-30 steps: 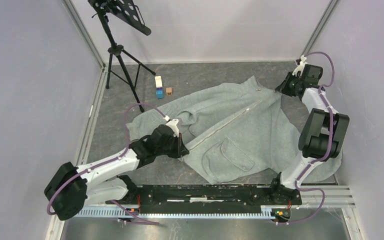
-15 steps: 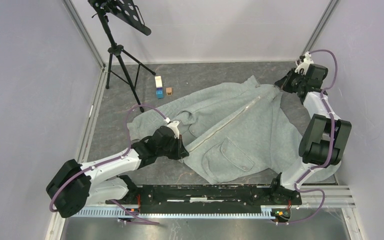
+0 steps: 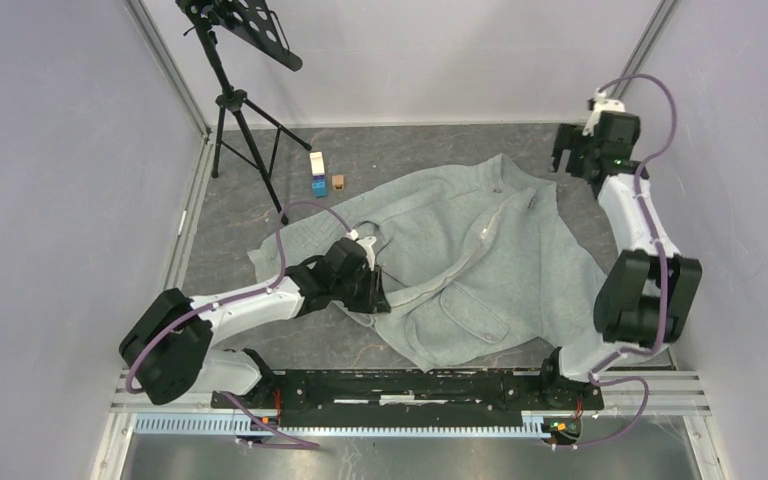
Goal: Zip up the jacket
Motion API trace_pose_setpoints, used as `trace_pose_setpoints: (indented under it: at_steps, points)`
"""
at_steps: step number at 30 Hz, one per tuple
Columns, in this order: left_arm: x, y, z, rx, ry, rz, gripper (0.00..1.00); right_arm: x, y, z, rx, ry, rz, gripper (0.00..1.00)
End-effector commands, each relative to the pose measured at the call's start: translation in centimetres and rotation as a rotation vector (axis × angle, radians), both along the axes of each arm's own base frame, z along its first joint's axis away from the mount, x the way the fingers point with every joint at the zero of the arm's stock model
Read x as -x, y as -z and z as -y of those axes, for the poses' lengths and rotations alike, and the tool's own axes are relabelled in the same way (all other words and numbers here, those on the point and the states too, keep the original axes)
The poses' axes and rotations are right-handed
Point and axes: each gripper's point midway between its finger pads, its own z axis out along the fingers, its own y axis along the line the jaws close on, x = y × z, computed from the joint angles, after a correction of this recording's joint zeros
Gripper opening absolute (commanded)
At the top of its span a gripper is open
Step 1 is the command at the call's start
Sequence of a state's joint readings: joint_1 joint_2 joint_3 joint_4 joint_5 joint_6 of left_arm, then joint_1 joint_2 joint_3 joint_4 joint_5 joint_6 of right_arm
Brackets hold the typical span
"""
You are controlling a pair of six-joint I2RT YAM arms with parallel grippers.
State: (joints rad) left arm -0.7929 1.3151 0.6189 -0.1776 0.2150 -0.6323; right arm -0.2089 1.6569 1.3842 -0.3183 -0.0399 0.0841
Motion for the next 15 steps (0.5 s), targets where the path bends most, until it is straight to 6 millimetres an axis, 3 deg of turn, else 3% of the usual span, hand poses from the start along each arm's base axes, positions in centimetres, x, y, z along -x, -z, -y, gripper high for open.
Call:
trace_pose_setpoints:
  at_steps: [1, 4, 7, 8, 10, 12, 15]
  points:
    - [-1.0, -2.3, 1.3, 0.061, 0.029, 0.037, 0.42, 6.0, -3.2, -2.5, 0.174, 0.007, 0.007, 0.98]
    - [-1.0, -3.7, 1.2, 0.096, 0.031, 0.071, 0.62, 8.8, -5.5, -5.7, 0.183, -0.059, 0.087, 0.98]
    - [-1.1, -5.7, 0.9, 0.121, 0.026, 0.118, 0.78, 11.1, -7.7, -10.2, 0.013, -0.223, 0.225, 0.98]
    - [-1.3, -6.8, 0.7, 0.132, 0.022, 0.145, 0.83, 12.1, -8.5, -12.6, -0.043, -0.317, 0.266, 0.98]
    - [-1.7, -9.2, 0.1, 0.136, 0.008, 0.21, 0.93, 14.2, -10.7, -15.0, -0.113, -0.417, 0.345, 0.98]
    - [-2.2, -12.0, -0.8, 0.139, -0.014, 0.29, 0.99, 16.3, -13.3, -16.0, -0.125, -0.475, 0.421, 0.98]
    - [-2.5, -16.8, -2.5, 0.157, -0.052, 0.421, 1.0, 19.3, -18.4, -15.6, -0.094, -0.468, 0.544, 0.98]
